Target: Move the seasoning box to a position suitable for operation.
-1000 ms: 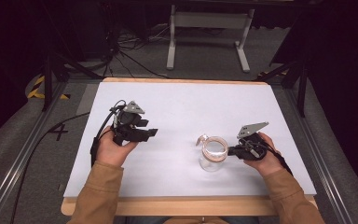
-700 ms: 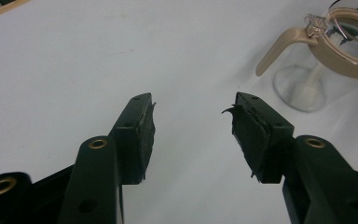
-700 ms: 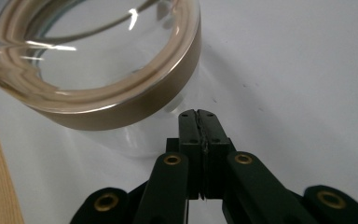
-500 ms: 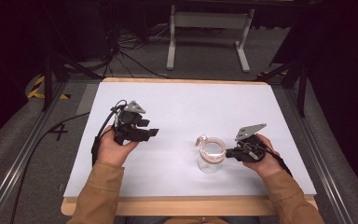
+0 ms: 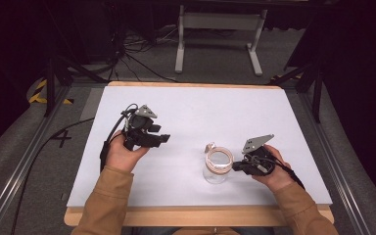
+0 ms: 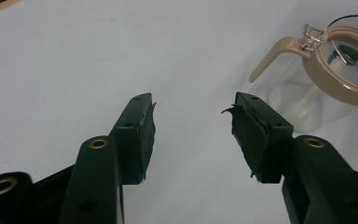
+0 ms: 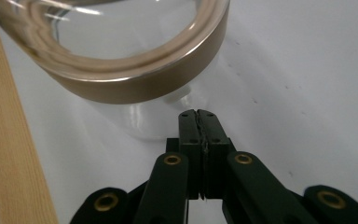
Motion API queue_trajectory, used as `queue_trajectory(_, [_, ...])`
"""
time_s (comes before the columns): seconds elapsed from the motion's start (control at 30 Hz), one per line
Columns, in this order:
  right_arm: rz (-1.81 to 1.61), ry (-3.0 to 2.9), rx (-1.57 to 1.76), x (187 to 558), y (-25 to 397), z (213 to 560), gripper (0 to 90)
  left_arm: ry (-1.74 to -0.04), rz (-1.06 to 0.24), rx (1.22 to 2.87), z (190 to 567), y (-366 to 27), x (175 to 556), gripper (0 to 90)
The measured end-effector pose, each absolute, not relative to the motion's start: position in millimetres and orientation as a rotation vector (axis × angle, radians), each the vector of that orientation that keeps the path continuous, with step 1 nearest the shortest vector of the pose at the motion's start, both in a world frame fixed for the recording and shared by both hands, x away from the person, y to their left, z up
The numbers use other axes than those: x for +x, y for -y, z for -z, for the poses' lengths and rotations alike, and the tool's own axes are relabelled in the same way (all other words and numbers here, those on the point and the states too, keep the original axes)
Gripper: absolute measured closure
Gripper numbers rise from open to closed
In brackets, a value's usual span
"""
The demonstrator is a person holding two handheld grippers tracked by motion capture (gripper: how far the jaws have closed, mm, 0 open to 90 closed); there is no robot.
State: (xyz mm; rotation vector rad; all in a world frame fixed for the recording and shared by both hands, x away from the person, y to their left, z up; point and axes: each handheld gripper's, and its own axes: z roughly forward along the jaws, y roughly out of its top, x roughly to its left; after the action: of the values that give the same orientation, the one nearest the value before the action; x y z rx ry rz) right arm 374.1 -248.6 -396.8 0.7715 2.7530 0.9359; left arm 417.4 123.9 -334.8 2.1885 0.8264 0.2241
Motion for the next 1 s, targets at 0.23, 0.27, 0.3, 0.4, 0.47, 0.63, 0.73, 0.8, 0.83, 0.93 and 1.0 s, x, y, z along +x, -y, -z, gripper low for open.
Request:
queue_trajectory(0.23, [-0.933,-2.783,0.72,368,240,398,89.3,-0.824,-0.224,2.189,335,-121,419,48.8])
queue_trajectory(0.27, [-0.932,-2.788,0.707,367,238,398,89.2,-0.825,-0.22,2.189,335,-121,418,48.8])
queue_trajectory(0.3, [-0.933,-2.79,0.704,366,237,398,89.3,-0.824,-0.222,2.19,335,-121,418,48.8])
queue_trajectory(0.4, [-0.926,-2.807,0.683,365,233,400,89.3,-0.825,-0.22,2.181,335,-120,418,48.8])
queue_trajectory(0.47, [-0.922,-2.815,0.67,364,229,401,89.3,-0.824,-0.224,2.184,335,-121,418,48.8])
queue_trajectory(0.63, [-0.922,-2.837,0.633,361,222,403,89.2,-0.821,-0.201,2.187,336,-120,419,50.4])
queue_trajectory(0.73, [-0.918,-2.844,0.623,360,219,403,89.2,-0.812,-0.179,2.198,336,-120,420,53.8])
queue_trajectory(0.8, [-0.914,-2.847,0.611,359,217,405,89.2,-0.813,-0.165,2.198,337,-119,420,55.6])
queue_trajectory(0.83, [-0.912,-2.856,0.609,358,215,405,89.2,-0.813,-0.155,2.201,338,-119,420,56.9])
queue_trajectory(0.93, [-0.905,-2.859,0.599,358,213,407,89.2,-0.804,-0.151,2.205,338,-117,420,58.0])
queue_trajectory(1.0, [-0.932,-2.861,0.595,358,215,405,89.1,-0.798,-0.144,2.206,338,-117,420,59.8])
